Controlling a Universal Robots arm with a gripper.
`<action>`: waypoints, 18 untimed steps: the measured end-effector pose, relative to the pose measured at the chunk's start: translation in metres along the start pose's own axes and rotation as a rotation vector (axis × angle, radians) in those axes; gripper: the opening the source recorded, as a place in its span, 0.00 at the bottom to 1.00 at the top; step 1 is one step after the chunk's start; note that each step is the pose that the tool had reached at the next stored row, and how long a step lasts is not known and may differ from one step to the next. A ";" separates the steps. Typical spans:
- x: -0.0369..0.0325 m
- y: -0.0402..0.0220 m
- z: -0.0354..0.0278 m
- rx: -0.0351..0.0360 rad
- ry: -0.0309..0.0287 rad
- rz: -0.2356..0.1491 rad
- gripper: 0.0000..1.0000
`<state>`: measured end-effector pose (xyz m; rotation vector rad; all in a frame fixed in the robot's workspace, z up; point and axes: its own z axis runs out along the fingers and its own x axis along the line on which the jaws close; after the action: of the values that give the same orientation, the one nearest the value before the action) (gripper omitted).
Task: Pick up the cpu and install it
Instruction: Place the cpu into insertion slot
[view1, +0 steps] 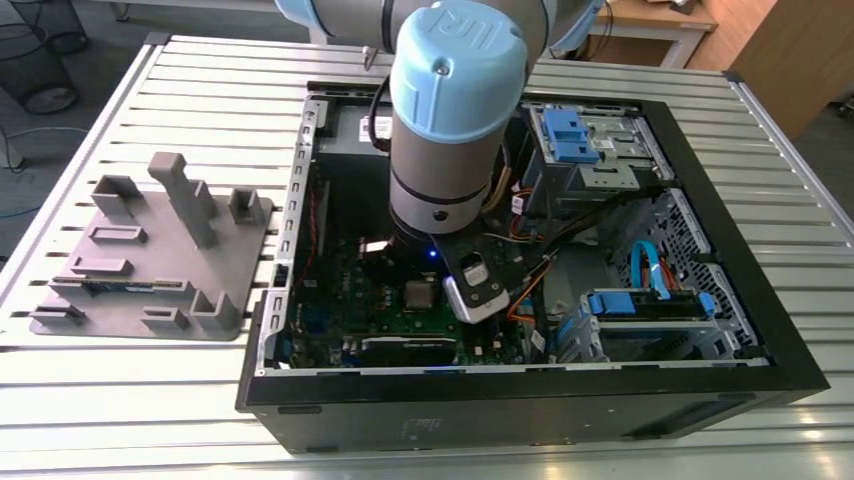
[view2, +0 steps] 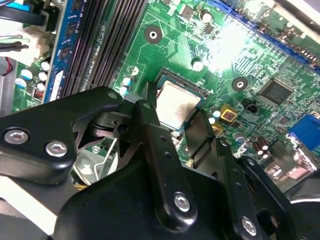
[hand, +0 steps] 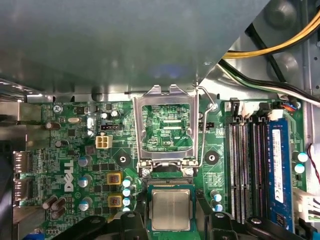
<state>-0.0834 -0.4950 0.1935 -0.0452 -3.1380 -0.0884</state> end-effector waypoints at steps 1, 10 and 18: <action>0.0003 0.0000 0.0008 0.0000 0.0000 0.000 0.47; 0.0005 -0.0002 0.0043 -0.0021 0.0000 0.000 0.47; 0.0004 -0.0003 0.0046 -0.0020 0.0001 0.000 0.47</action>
<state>-0.0838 -0.4950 0.1888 -0.0445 -3.1378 -0.0915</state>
